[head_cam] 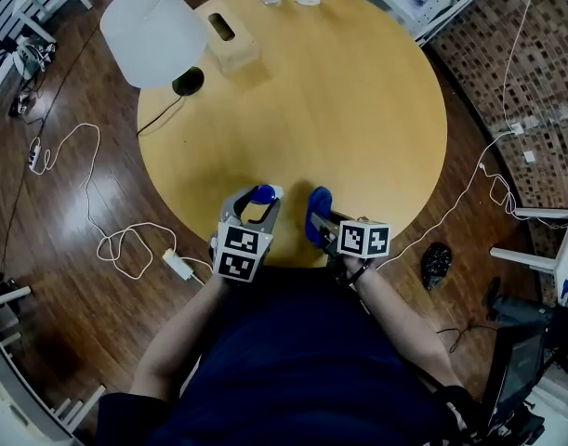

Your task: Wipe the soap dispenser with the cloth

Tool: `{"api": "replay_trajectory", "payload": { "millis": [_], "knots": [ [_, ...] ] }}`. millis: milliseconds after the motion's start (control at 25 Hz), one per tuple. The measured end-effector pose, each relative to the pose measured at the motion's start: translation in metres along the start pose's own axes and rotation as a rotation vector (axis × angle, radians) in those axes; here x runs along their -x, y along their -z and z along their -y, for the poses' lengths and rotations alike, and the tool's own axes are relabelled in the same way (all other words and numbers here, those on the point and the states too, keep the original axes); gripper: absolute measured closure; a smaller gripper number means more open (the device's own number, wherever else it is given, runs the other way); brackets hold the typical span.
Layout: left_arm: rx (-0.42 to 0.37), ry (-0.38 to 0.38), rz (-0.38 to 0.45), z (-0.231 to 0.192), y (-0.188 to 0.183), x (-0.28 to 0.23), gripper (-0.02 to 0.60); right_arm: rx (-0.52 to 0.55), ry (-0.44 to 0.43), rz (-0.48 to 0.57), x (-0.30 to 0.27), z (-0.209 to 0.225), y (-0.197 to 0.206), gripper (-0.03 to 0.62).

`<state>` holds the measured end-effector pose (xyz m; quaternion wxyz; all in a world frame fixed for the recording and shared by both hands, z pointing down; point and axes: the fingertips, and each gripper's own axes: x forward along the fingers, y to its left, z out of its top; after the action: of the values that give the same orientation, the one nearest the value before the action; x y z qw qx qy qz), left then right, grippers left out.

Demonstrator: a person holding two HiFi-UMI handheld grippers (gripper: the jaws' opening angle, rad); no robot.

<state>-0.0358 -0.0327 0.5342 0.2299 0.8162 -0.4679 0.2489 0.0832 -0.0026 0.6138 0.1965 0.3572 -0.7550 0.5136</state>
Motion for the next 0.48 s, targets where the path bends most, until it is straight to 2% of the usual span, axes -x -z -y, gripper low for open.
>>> {"api": "replay_trajectory", "payload": {
  "millis": [160, 280, 360, 480],
  "knots": [
    [0.004, -0.113, -0.016, -0.003, -0.006, -0.005, 0.423, 0.003, 0.009, -0.001, 0.006, 0.006, 0.001, 0.491],
    [0.031, -0.135, -0.021, -0.006, -0.009, -0.006, 0.443, 0.018, 0.014, -0.006, 0.009, 0.008, 0.002, 0.491],
    [0.103, -0.121, 0.013, -0.009, -0.012, -0.003, 0.446, 0.051, 0.025, -0.006, 0.009, 0.007, -0.001, 0.491],
    [0.25, -0.061, 0.157, -0.019, -0.02, 0.011, 0.446, 0.138, 0.007, 0.001, 0.006, -0.009, -0.012, 0.491]
  ]
}}
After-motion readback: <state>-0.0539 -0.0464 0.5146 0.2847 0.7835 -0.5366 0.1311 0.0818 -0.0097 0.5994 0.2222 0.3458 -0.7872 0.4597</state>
